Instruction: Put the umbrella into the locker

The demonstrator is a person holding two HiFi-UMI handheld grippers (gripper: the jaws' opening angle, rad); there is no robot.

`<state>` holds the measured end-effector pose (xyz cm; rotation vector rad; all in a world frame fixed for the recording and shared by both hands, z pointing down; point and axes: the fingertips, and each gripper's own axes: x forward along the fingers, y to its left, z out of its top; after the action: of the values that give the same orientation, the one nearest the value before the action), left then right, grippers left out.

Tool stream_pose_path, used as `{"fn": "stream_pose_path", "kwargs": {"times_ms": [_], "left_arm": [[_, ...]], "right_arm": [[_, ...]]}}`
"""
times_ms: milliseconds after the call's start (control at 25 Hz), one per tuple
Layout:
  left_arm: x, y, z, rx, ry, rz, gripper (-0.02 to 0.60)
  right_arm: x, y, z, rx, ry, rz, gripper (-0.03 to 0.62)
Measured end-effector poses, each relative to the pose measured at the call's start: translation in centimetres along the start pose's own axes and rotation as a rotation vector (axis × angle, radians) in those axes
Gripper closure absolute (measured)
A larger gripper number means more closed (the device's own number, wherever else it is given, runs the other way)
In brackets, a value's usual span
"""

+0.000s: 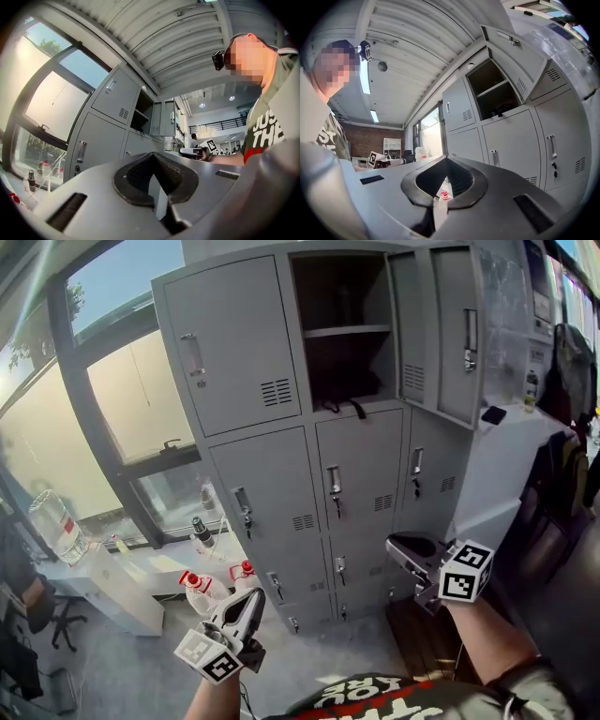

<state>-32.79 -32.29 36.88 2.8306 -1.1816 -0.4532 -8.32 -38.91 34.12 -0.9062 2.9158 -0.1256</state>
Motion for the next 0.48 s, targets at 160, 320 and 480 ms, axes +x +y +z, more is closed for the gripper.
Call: {"fn": "stream_pose_path", "kwargs": {"times_ms": [160, 320, 480], "left_arm": [[0.3, -2.5, -0.6, -0.001, -0.013, 0.0, 0.575], [2.1, -5.6, -2.2, 0.021, 0.024, 0.03, 0.575], [3.9, -8.2, -3.6, -0.01, 0.025, 0.049, 0.575]], "right_arm": [[-3.0, -0.1, -0.5, -0.006, 0.0, 0.01, 0.559], [-6.2, -1.7, -1.1, -0.01, 0.013, 0.02, 0.559], [-9.1, -3.8, -1.6, 0.009, 0.013, 0.013, 0.559]]}}
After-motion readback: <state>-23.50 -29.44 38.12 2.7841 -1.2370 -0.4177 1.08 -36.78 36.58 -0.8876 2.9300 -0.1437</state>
